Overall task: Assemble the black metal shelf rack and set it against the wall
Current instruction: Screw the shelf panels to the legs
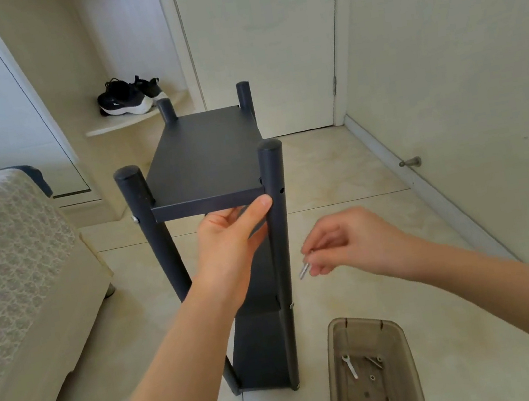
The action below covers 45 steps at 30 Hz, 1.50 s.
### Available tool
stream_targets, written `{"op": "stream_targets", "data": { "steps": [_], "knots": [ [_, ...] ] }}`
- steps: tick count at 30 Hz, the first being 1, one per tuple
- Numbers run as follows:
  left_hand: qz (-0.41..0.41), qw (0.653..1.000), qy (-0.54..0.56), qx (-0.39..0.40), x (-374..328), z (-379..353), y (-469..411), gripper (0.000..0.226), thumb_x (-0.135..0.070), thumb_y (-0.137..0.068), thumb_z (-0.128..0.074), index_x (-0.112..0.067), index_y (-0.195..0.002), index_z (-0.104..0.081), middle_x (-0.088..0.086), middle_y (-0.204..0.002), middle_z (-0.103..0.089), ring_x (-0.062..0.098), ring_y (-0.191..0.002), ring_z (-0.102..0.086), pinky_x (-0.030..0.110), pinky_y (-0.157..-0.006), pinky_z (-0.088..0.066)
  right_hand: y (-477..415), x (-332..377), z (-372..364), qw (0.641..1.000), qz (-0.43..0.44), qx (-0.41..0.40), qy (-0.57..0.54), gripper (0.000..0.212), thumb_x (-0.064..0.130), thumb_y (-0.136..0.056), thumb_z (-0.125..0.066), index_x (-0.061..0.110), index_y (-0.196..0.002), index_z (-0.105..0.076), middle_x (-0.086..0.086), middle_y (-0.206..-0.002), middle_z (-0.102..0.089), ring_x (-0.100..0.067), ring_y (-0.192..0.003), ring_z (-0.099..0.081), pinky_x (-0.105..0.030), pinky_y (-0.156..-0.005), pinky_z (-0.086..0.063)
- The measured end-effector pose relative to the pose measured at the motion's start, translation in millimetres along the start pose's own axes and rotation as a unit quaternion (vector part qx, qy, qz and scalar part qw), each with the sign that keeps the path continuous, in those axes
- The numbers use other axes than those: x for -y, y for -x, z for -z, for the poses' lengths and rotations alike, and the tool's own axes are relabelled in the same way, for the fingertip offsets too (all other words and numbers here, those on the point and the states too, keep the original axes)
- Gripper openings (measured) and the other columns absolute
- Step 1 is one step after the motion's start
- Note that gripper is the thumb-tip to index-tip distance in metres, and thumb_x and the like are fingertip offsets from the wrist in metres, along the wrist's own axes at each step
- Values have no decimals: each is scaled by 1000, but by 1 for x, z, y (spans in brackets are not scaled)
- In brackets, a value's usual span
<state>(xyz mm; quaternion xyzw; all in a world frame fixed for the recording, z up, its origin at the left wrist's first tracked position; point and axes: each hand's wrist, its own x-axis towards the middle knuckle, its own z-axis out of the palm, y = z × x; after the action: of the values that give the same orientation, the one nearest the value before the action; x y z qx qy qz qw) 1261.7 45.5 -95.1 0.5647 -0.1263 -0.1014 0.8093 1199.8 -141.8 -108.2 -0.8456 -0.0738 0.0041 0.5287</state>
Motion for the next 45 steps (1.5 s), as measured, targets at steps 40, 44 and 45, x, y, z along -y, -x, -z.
{"op": "stream_targets", "data": {
  "steps": [40,44,45],
  "knots": [
    [-3,1000,25,-5,-2,-7,0,29,-28,-79,-71,-10,-103,-74,5,-97,-77,18,-96,-74,21,-72,-58,5,59,2,956,128,-253,81,16,25,-75,-83,31,-77,-69,12,-84,-70,-7,-86,-62,-14,-68,-38],
    [-6,1000,30,1,0,-7,1,27,-28,-79,-71,-12,-100,-75,5,-96,-77,18,-95,-74,21,-72,-58,0,57,0,952,125,-258,107,13,25,-77,-82,27,-80,-70,13,-86,-70,-5,-85,-61,-13,-66,-38],
    [-6,1000,30,0,-1,-7,1,25,-28,-79,-71,-13,-98,-75,4,-95,-77,18,-95,-74,21,-72,-58,-1,57,-1,951,126,-261,110,13,24,-77,-82,27,-80,-70,12,-86,-71,-5,-84,-61,-13,-66,-38]
  ]
}}
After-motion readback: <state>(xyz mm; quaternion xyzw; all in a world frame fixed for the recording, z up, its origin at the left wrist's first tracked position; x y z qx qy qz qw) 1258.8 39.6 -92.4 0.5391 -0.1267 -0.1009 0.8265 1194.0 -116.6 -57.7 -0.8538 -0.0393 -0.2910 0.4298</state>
